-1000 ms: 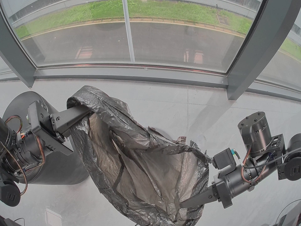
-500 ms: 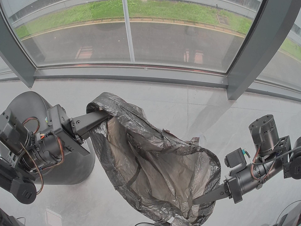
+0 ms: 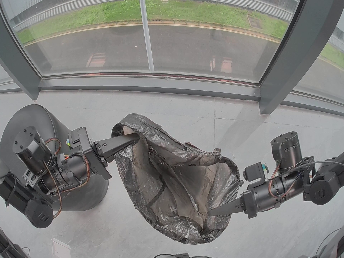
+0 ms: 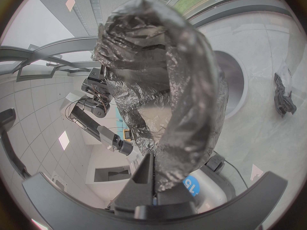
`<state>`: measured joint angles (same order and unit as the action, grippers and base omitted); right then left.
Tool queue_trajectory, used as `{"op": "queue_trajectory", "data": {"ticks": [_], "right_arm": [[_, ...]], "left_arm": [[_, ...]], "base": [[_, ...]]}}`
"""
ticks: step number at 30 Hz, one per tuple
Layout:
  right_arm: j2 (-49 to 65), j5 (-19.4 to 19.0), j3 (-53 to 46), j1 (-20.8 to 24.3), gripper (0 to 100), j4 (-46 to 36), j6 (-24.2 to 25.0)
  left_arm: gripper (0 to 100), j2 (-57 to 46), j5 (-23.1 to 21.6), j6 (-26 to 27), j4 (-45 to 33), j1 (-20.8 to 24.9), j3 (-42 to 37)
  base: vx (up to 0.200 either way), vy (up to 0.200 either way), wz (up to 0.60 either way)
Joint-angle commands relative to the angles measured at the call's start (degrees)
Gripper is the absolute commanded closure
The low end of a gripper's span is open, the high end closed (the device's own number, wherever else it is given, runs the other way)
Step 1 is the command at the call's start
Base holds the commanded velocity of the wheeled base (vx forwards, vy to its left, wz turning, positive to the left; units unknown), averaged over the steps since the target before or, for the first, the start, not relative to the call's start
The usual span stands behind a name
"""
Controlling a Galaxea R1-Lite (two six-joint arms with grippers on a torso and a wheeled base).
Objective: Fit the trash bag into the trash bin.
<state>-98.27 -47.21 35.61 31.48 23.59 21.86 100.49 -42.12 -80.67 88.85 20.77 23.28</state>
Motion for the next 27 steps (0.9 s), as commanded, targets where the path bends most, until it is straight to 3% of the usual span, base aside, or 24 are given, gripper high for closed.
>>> {"op": "queue_trajectory", "data": {"ticks": [1,13,18,27], "right_arm": [[-7.64,0.1,0.07,-0.01,100,4.36,0.11],[-15.73,0.72,3.85,-0.1,100,9.02,0.55],[-19.68,3.53,8.78,-0.01,100,9.63,0.55],[-25.48,3.8,17.48,0.08,100,9.37,0.73]], "left_arm": [[100,4.37,0.02,0.07,0.01,-1.96,0.71],[100,10.87,-0.07,0.16,0.01,-3.9,3.61],[100,11.13,-0.07,0.16,0.01,-5.04,4.31],[100,12.45,-0.24,0.16,0.1,-7.06,5.9]], "base": [[0.0,0.0,0.0],[0.0,0.0,0.0],[0.0,0.0,0.0],[0.0,0.0,0.0]]}}
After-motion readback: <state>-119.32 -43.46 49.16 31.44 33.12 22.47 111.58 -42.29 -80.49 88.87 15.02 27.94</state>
